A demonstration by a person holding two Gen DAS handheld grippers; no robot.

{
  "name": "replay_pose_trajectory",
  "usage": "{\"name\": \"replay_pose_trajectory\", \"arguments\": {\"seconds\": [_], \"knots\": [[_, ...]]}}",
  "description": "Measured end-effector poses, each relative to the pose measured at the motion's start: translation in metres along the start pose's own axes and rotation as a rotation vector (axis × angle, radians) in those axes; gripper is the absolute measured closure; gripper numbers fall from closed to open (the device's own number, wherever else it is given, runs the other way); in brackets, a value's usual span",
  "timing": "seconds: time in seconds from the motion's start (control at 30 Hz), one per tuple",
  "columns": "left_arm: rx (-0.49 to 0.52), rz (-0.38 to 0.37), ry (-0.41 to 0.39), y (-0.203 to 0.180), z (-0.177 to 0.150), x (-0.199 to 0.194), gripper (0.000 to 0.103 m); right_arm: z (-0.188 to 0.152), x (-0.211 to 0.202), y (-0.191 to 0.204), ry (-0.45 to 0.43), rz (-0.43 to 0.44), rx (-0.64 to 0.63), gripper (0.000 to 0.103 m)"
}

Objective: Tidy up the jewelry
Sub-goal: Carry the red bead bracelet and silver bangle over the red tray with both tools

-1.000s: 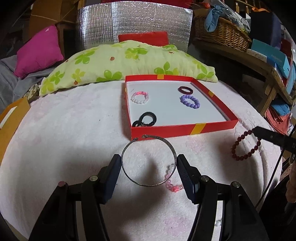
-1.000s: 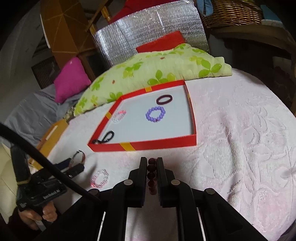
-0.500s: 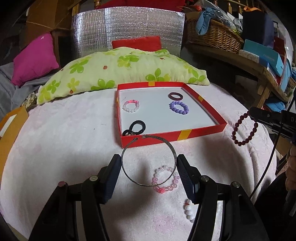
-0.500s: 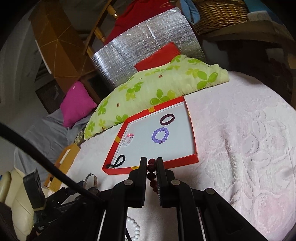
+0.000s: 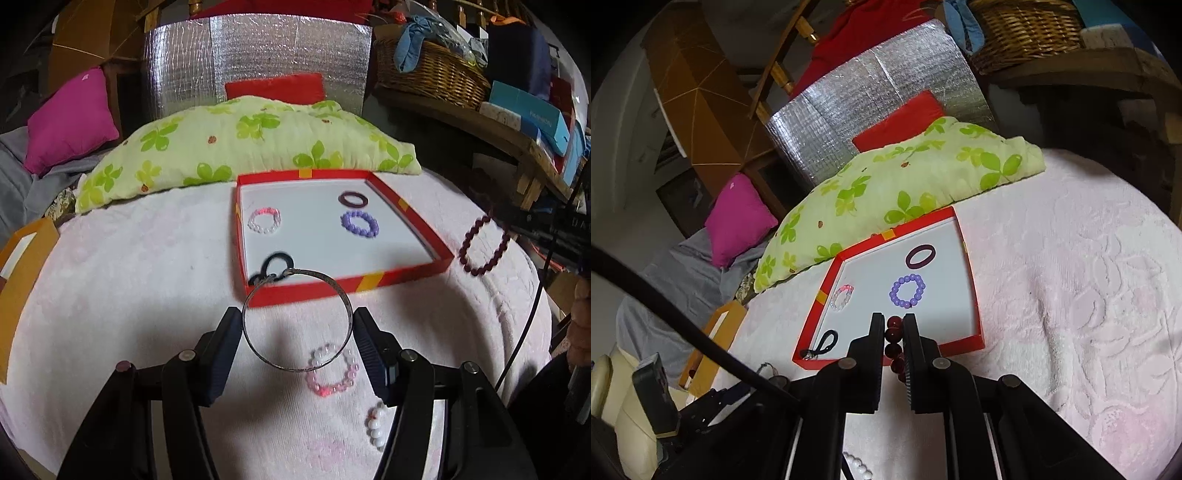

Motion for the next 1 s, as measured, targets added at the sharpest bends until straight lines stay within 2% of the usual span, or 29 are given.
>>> {"name": "replay_pose_trajectory", "arguments": {"seconds": [0.27,0.47,0.73,0.9,1.0], "knots": [[0.022,-0.025,-0.009,0.005,0.033,0.008,0.040,0.016,0.020,0.014,0.019,-0.020,-0.044,0.092],[0.026,-0.014,-0.002,0.003,0.053,0.034,0.040,0.028,0.043,0.004,0.052,-0.042,-0.024,0.092],[0.014,-0.015,-0.005,0.000,0.060,0.051,0.040,0.028,0.047,0.005,0.039,-0.064,-0.054,0.092],[0.035,0.032,-0.052,0.003,0.065,0.045,0.040,0.022,0.066,0.012,0.076,-0.113,-0.085,0.092],[-0.006,-0.008,-0.054,0.007,0.067,0.044,0.040,0.032,0.084,0.018,0.104,-0.159,-0.082,0.092]]}}
Point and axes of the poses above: each gripper's, at about its wrist camera, not at the fingertips, and x roughly the way its jaws point, y to its left, z to its top, the point moved 1 cm from there along x, roughly the way its jaws point, and after that the axes turned 1 degree about x, right-handed, at the moved point
